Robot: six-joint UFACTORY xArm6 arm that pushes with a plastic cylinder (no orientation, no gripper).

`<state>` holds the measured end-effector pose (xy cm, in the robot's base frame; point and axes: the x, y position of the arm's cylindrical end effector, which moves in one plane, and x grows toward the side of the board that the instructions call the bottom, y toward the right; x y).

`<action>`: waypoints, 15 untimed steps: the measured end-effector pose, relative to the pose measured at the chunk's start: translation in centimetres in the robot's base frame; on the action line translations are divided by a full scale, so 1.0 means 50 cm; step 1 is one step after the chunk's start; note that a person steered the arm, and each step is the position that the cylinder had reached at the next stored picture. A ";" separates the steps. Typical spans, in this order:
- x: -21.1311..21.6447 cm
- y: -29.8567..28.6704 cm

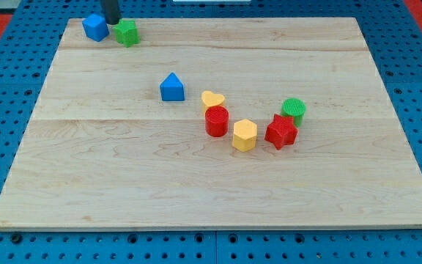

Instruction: Move the blue triangle to the bottom left of the green star

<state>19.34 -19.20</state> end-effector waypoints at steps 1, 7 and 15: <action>0.000 0.043; 0.360 0.402; 0.292 0.030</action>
<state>33.95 -17.69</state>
